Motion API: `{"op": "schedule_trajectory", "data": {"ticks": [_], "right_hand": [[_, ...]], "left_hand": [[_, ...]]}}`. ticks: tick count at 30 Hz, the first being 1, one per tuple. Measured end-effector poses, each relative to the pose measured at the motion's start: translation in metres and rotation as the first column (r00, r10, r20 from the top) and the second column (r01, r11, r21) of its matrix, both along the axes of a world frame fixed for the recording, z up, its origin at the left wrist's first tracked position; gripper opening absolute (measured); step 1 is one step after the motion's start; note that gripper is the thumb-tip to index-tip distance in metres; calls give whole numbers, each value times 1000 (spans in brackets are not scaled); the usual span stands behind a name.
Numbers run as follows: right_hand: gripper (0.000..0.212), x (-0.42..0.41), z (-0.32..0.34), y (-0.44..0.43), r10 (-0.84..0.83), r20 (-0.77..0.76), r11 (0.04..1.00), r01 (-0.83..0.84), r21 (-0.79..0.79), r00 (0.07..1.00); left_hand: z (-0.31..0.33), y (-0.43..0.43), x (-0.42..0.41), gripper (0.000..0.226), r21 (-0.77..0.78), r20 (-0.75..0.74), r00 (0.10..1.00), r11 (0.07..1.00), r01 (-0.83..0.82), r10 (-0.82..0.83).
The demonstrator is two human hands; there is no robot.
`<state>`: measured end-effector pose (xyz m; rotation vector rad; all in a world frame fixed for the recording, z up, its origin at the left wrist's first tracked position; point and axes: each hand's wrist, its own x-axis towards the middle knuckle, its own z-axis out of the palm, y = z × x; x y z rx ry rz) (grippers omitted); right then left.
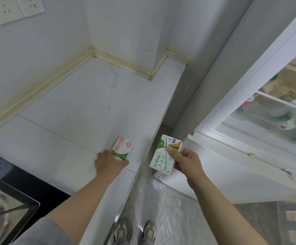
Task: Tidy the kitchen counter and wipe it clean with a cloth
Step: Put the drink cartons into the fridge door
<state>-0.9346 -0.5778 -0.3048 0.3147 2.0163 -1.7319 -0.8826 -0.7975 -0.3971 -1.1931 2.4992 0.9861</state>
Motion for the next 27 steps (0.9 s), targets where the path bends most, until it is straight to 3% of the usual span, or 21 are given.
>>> {"op": "schedule_trajectory", "data": {"ticks": [5,8,12,15,18,27], "right_hand": [[23,5,1,12,-63,7,998,63,-14,998],[23,9,3,20,-97,-2,995,97,3,995],[23,14,8,35,-159,-24,987,160,11,987],[22,18,13,51,-220,-63,975,220,-11,973],[20,19,22,75,-279,-120,960,275,-43,953],[18,-11,55,188,-425,-304,904,414,-102,853]], "left_hand": [[19,-11,1,70,-133,-251,963,989,70,-102],[40,-7,1,58,4,-424,900,994,112,-99],[64,12,-4,55,255,-567,822,958,130,39],[83,30,-14,59,376,-627,778,886,272,28],[104,58,-27,64,390,-673,738,823,412,-50],[161,176,-85,53,455,-758,651,680,575,-43]]}}
